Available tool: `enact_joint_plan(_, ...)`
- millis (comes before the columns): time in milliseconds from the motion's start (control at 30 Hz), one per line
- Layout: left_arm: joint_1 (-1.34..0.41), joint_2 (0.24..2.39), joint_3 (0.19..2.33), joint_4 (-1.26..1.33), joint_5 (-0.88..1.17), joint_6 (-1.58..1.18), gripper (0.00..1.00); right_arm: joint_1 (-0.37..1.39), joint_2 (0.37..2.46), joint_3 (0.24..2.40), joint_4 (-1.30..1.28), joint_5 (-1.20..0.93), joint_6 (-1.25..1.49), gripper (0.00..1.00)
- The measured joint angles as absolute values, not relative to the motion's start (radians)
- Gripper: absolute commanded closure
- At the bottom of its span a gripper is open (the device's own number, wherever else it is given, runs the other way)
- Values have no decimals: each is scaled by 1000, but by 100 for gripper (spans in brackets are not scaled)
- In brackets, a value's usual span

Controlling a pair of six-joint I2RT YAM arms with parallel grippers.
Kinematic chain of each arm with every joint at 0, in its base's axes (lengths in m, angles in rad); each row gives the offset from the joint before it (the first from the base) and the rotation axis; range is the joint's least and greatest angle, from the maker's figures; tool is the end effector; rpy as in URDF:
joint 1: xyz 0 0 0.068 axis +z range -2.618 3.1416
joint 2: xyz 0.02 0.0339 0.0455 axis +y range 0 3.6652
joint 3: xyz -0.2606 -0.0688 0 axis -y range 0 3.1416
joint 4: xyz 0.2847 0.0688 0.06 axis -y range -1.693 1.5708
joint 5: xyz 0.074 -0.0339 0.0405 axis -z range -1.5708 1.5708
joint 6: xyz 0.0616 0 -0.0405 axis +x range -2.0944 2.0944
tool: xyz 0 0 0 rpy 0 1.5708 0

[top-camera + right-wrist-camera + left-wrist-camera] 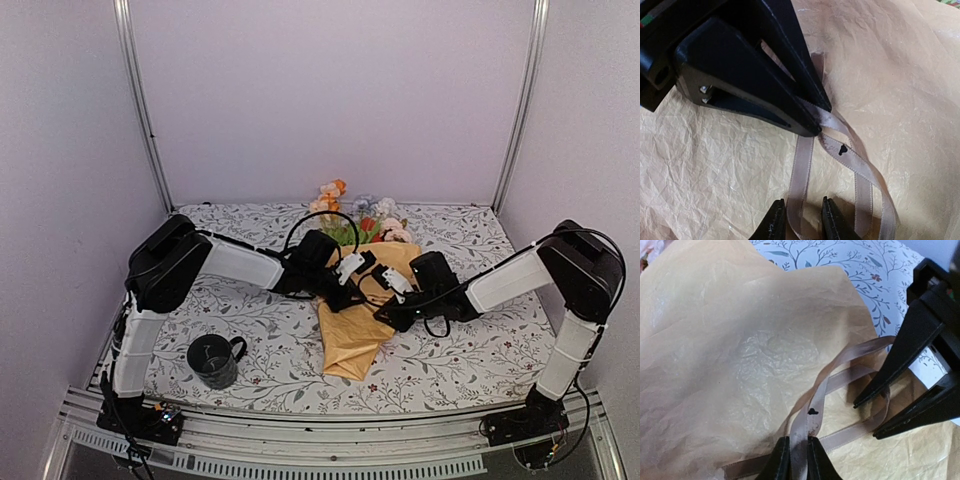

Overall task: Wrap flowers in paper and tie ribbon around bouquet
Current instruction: Cross the ribbon over the folded bouquet, then tie the ribbon around the folded bouquet.

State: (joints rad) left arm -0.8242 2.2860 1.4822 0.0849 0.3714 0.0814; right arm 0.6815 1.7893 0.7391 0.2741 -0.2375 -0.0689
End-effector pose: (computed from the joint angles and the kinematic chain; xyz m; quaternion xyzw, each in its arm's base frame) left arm 0.3439 -0.4046 0.0604 0.4601 0.7714 -0.3040 0.3174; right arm 0.2749 0.2416 0.0570 -0.3782 0.8351 0.2200 0.3334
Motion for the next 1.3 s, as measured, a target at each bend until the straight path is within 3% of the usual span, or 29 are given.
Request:
enact_joint_plan(267, -823, 2288, 1485, 80, 387, 78, 87, 726, 1823, 785, 248, -159, -106, 75)
enact_joint_plan(333, -822, 2292, 1491, 76, 389, 78, 86, 743, 1827, 793, 243, -135, -121, 79)
enact_joint_plan(467, -822, 2294, 1493, 70, 393, 78, 86, 756, 1829, 800, 234, -114, -134, 99)
enact_joint_plan(633, -822, 2294, 1497, 62, 393, 77, 85, 759, 1832, 815, 211, -96, -142, 100)
enact_joint_plan(700, -822, 2294, 1497, 62, 392, 77, 81, 759, 1831, 817, 206, -86, -138, 100)
enact_joint_plan(933, -821, 2283, 1497, 58, 376, 93, 52, 743, 1809, 817, 180, -92, -100, 100)
enact_joint_plan(1167, -809, 2201, 1491, 13, 352, 120, 33, 686, 1762, 796, 178, -136, -43, 100)
enact_joint_plan(1300, -792, 2113, 1455, -16, 346, 119, 30, 672, 1757, 791, 179, -161, -25, 100)
